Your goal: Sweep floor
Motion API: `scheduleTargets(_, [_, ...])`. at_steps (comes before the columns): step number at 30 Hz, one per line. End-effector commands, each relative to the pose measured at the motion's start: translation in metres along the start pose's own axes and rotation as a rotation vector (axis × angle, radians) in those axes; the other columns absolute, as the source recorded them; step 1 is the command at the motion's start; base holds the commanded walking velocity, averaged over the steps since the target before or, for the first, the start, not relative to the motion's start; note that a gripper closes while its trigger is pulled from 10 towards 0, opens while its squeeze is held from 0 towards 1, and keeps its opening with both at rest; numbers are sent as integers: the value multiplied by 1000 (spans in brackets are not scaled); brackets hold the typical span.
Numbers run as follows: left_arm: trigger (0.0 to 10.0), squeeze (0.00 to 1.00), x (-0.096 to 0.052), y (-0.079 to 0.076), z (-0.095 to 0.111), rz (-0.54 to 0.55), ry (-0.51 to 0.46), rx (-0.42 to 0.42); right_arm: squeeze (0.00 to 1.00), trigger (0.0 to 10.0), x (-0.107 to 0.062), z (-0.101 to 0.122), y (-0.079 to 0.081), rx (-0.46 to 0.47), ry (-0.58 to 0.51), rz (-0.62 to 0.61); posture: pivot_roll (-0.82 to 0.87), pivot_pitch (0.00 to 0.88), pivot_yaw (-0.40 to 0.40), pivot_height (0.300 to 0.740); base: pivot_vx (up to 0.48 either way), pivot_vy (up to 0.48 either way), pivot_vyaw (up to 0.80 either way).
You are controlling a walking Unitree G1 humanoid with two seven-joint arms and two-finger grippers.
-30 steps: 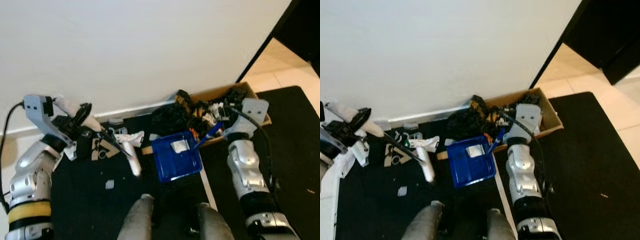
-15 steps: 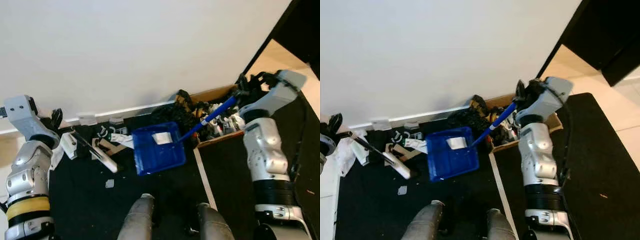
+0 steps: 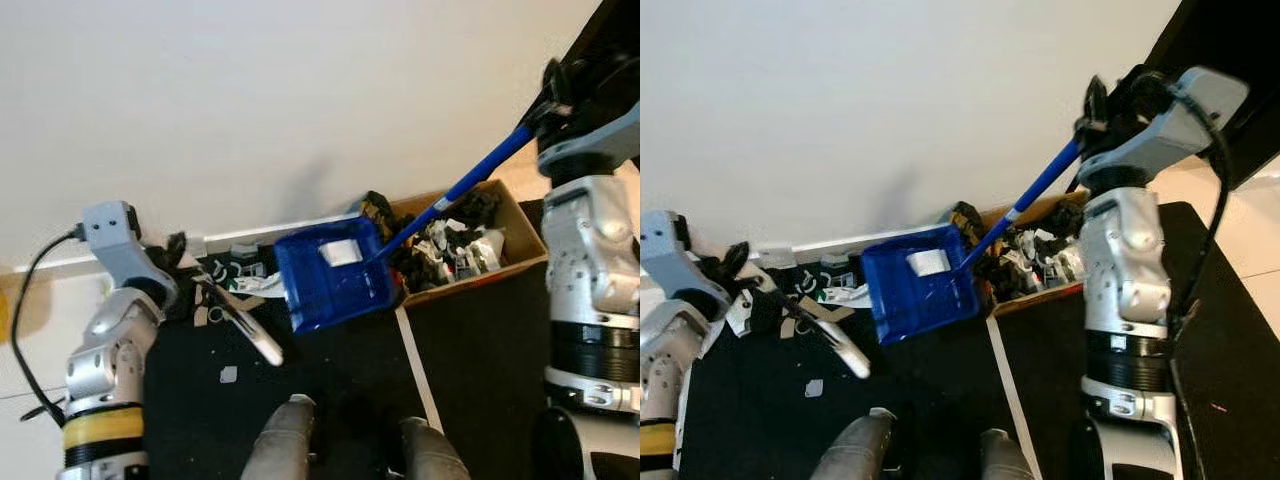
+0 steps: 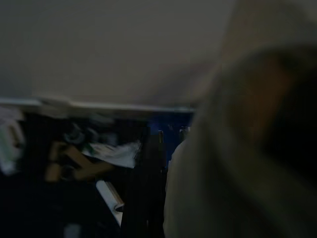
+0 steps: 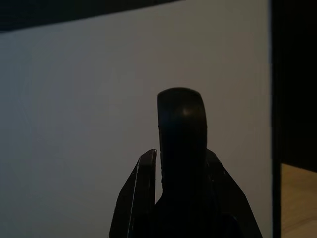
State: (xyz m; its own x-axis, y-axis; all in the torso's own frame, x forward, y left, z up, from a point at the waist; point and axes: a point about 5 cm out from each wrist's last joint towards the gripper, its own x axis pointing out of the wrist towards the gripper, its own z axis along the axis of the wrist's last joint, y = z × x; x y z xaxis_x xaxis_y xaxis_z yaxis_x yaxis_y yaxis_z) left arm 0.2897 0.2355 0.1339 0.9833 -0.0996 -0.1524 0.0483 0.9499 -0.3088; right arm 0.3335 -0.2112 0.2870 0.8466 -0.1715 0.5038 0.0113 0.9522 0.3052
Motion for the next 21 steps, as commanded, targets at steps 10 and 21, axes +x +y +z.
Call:
scheduleTargets(10, [10000,0,3,-31,-18,-51,37,227,0,10000,-2,3,-3,180,-54,-72,202,138,14,740,0,0,0])
scheduleTargets(21, [10000,0,10,-29,-9,45,-31,318,0,10000,6,-3,18,320,-66,-18,218,128,-9,740,0,0,0])
